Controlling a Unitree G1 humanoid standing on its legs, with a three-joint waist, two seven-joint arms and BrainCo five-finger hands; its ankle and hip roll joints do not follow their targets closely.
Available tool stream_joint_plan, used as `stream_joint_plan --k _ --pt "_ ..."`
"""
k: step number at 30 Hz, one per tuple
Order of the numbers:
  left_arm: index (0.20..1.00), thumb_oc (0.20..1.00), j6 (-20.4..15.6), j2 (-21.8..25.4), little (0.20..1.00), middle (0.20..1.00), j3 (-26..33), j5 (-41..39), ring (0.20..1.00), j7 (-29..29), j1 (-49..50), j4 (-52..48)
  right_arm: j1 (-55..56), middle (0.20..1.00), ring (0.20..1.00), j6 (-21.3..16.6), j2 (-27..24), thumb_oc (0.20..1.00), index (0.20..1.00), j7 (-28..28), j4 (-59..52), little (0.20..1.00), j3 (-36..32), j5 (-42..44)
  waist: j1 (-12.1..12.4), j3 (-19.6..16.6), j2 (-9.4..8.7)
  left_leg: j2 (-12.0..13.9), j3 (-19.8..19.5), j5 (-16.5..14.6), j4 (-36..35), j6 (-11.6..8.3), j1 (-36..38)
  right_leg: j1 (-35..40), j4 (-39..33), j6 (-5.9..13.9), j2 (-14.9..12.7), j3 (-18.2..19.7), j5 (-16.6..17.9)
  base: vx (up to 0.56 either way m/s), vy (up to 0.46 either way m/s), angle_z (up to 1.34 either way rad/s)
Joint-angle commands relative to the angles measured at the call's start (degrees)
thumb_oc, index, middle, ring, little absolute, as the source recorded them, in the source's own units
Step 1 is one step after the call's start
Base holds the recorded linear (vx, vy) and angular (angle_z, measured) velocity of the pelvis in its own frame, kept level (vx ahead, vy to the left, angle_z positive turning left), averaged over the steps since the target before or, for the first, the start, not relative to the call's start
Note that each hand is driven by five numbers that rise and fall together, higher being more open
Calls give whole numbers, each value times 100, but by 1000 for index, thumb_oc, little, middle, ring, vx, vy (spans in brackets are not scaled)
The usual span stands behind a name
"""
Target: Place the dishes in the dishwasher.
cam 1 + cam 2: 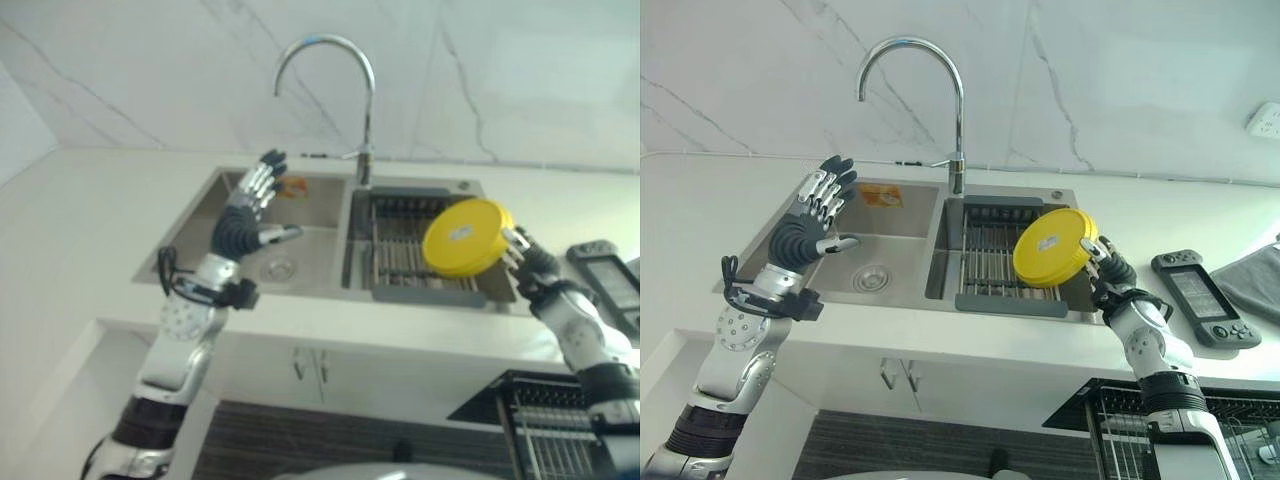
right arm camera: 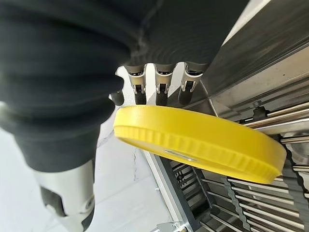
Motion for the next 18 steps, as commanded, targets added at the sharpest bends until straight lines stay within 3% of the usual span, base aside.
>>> stream_joint_plan --k 1,18 --pt "1000 1000 -162 317 1000 1000 -171 -64 1000 64 -354 -70 -826 1000 1000 -124 -319 1000 1000 190 229 1000 113 -29 160 -7 -162 -147 -199 146 -1 82 -396 898 39 272 -116 -216 -974 0 0 0" --pt "1000 1000 -136 385 1000 1000 -189 -120 1000 61 -343 -27 -1046 1000 1000 13 -357 1000 1000 430 593 1000 244 212 244 9 -161 -154 -253 154 -1 73 -378 944 39 264 -117 -270 -995 1 0 0"
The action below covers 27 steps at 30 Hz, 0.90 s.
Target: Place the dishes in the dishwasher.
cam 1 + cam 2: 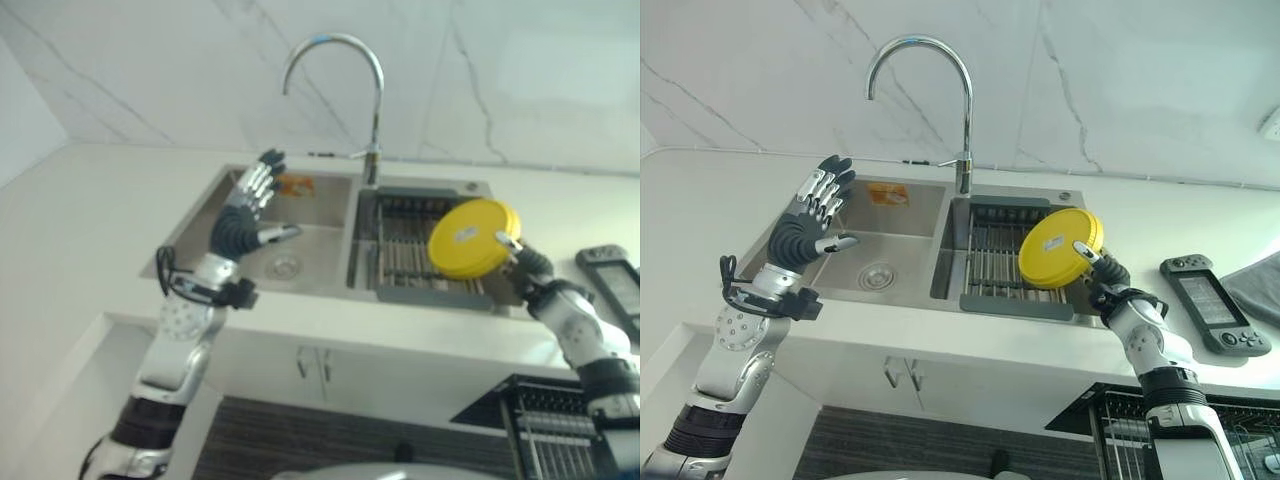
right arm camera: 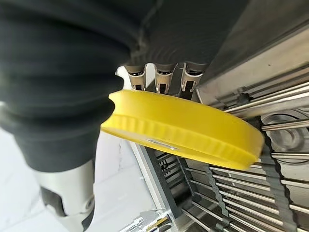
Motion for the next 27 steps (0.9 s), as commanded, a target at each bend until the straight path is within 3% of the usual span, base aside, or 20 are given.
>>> stream_joint_plan --k 1,27 --pt "1000 1000 -163 326 1000 1000 -197 -105 1000 59 -337 -34 -937 1000 1000 -120 -276 1000 1000 234 301 1000 56 183 110 -6 -176 -162 -218 152 -1 72 -375 924 40 247 -117 -226 -975 6 3 6" --pt "1000 1000 -76 427 1000 1000 -314 -208 1000 84 -341 0 -1396 1000 1000 -284 -369 1000 1000 77 1053 1000 319 36 288 9 -152 -205 -339 165 -1 69 -364 992 40 253 -147 -350 -987 5 2 4"
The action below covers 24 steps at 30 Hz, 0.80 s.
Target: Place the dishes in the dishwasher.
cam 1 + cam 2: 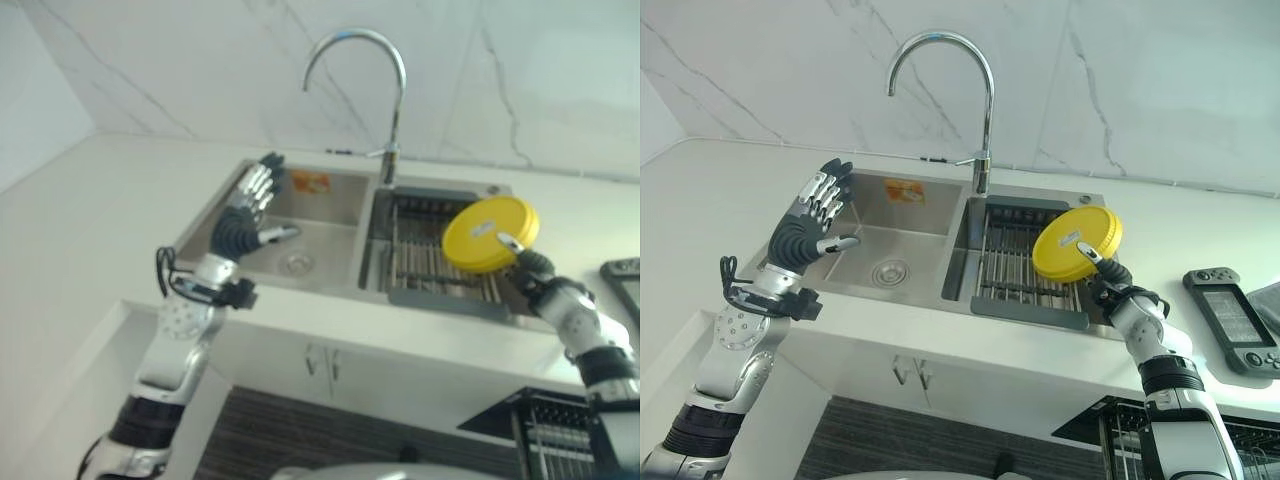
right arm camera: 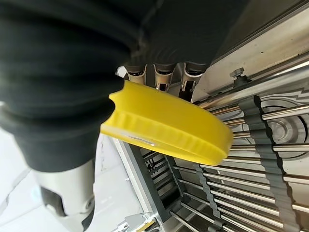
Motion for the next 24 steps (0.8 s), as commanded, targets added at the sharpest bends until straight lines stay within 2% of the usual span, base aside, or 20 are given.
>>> stream_joint_plan --k 1,3,5,17,20,21,24 --pt "1000 1000 -172 368 1000 1000 -318 -202 1000 71 -348 -43 -964 944 944 -372 -346 944 944 -8 270 944 312 6 165 -81 -236 -242 -95 161 -1 84 -371 837 40 235 -137 -95 -877 0 0 0" --pt "1000 1000 -136 348 1000 1000 -362 -208 1000 78 -366 -48 -1067 200 200 -503 -361 200 200 -132 375 200 356 27 184 -82 -234 -242 -101 163 -1 84 -374 839 40 235 -137 -99 -878 0 0 0" --pt "1000 1000 -118 344 1000 1000 -428 -218 1000 93 -401 -18 -1197 200 200 -547 -337 200 200 -278 502 200 351 104 202 -93 -224 -243 -101 162 -1 83 -372 843 40 236 -138 -106 -878 0 0 0" --pt "1000 1000 -135 350 1000 1000 -728 -290 1000 270 -424 94 -1642 200 200 -1349 -252 200 200 -1252 1047 200 367 38 284 -130 -158 -235 -122 158 -1 91 -351 851 40 230 -133 -106 -880 0 0 0" --pt "1000 1000 -131 352 1000 1000 -738 -293 1000 286 -390 66 -1651 200 200 -1482 -272 200 200 -1359 1024 200 353 -83 285 -131 -147 -231 -121 159 -1 93 -345 852 40 225 -130 -100 -878 0 0 0" --pt "1000 1000 -164 360 1000 1000 -758 -309 1000 297 -366 77 -1649 200 200 -1628 -296 200 200 -1419 974 200 351 -157 280 -131 -145 -231 -132 165 -1 93 -347 852 40 222 -124 -88 -876 0 0 0" --pt "1000 1000 -189 359 1000 1000 -763 -318 1000 279 -354 80 -1630 200 200 -1687 -281 200 200 -1394 847 200 311 -65 269 -122 -142 -233 -141 164 -1 99 -343 853 40 212 -118 -74 -878 0 0 0"
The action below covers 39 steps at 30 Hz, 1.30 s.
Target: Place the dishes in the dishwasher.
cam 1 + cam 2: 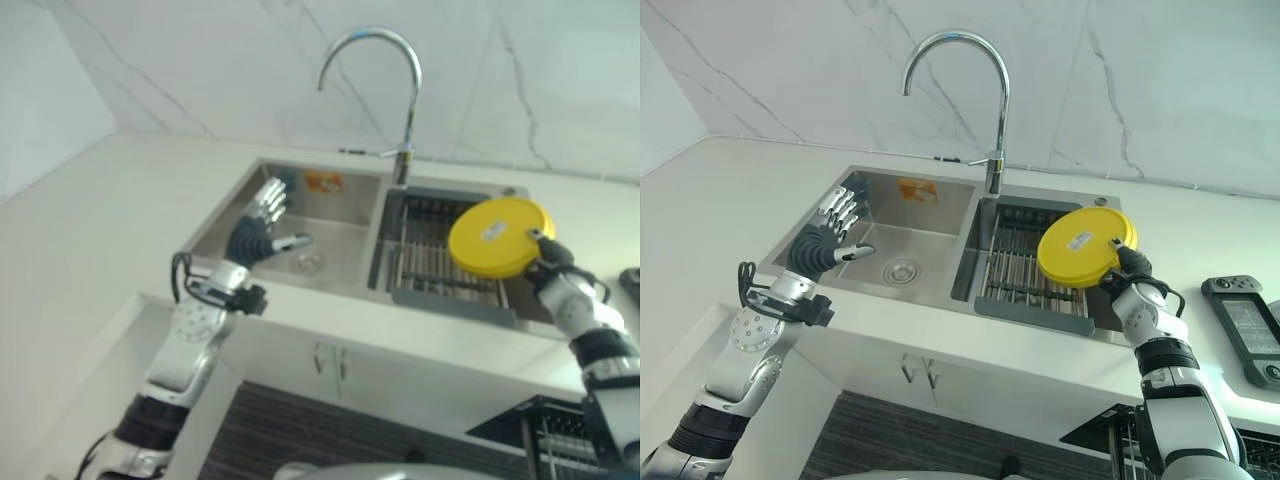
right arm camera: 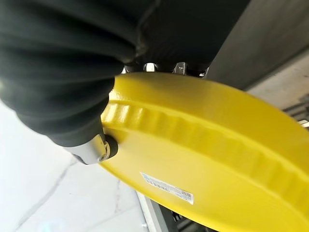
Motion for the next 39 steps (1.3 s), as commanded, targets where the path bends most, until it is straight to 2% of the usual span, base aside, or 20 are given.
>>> stream_joint_plan --k 1,14,20,26,27,28,30,31,32,34,35,38,39 --pt "1000 1000 -318 283 1000 1000 -304 -268 1000 61 -337 -90 -957 200 200 -704 -207 200 200 21 -116 200 -28 65 60 -189 -266 -229 -124 165 0 102 -430 757 40 224 -115 -68 -886 0 0 0" --pt "1000 1000 -375 191 1000 1000 -105 -193 1000 -138 -161 -185 -485 200 200 -1005 -73 200 200 369 -2026 200 -418 354 -144 -197 -294 -176 -6 176 0 82 -441 699 40 215 -76 33 -882 -19 -20 0" --pt "1000 1000 -529 116 1000 1000 197 -271 1000 -259 91 -307 239 200 200 -1072 362 200 200 273 -3889 200 -635 261 -333 -195 -298 -92 157 230 0 70 -460 616 40 195 -32 119 -837 -35 -100 -4" --pt "1000 1000 -800 -182 1000 1000 607 -324 1000 -534 613 -563 1724 200 200 -1098 898 200 200 810 -5675 200 -1077 212 -656 -185 -220 45 466 287 0 6 -431 488 40 224 32 293 -796 -75 -18 -3" --pt "1000 1000 -908 -223 1000 1000 683 -277 1000 -544 664 -589 1852 200 200 -1088 967 200 200 892 -5844 200 -1112 248 -704 -141 -221 20 497 340 0 -16 -344 436 40 208 44 397 -743 -178 79 -6" --pt "1000 1000 -974 -246 1000 1000 718 -218 1000 -500 684 -615 1910 200 200 -1085 1003 200 200 958 -5910 200 -1119 302 -714 -86 -267 -19 482 317 295 -40 -359 415 40 186 19 488 -706 -266 116 -23" --pt "1000 1000 -1072 -322 1000 1000 801 -99 1000 -430 750 -743 2015 200 200 -1168 1011 200 200 1028 -6039 200 -1104 319 -656 77 -409 -270 4 207 1524 -29 -809 356 40 139 -63 647 -574 -317 173 -50" --pt "1000 1000 -1117 -364 1000 1000 830 3 1000 -376 766 -801 2076 200 200 -1211 1048 200 200 1067 -6124 200 -1093 345 -654 132 -441 -429 -219 110 1745 48 -928 292 40 144 -87 742 -489 -368 321 -67" --pt "1000 1000 -1187 -374 1000 1000 825 74 1000 -287 740 -802 2087 200 200 -1229 1100 200 200 1086 -6221 200 -1055 350 -711 164 -427 -568 -371 -211 1421 165 -814 124 40 225 -151 843 -342 -309 320 -67" --pt "1000 1000 -1212 -372 1000 1000 776 146 1000 -253 687 -788 2069 200 200 -1278 1173 200 200 1006 -6295 200 -1017 278 -803 172 -370 -624 -355 -269 917 238 -554 -89 40 316 -213 967 -187 -199 273 -77" --pt "1000 1000 -1148 -330 1000 1000 758 140 1000 -302 600 -784 2155 200 200 -1346 1249 200 200 980 -6404 200 -1067 248 -964 182 -290 -613 -344 -273 463 274 -310 -349 40 466 -303 1042 -4 -168 260 -64" --pt "1000 1000 -1085 -291 1000 1000 712 80 1000 -598 612 -846 2423 200 200 -1415 1293 200 200 1036 -6651 200 -1305 337 -1159 230 -244 -818 -689 -279 25 339 -55 -790 116 689 -456 1177 315 -176 264 -44" --pt "1000 1000 -1087 -290 1000 1000 704 81 1000 -648 635 -885 2461 200 200 -1409 1303 200 200 1066 -6685 200 -1343 359 -1191 241 -242 -863 -739 -288 7 358 -56 -853 124 695 -472 1221 369 -161 261 -41"
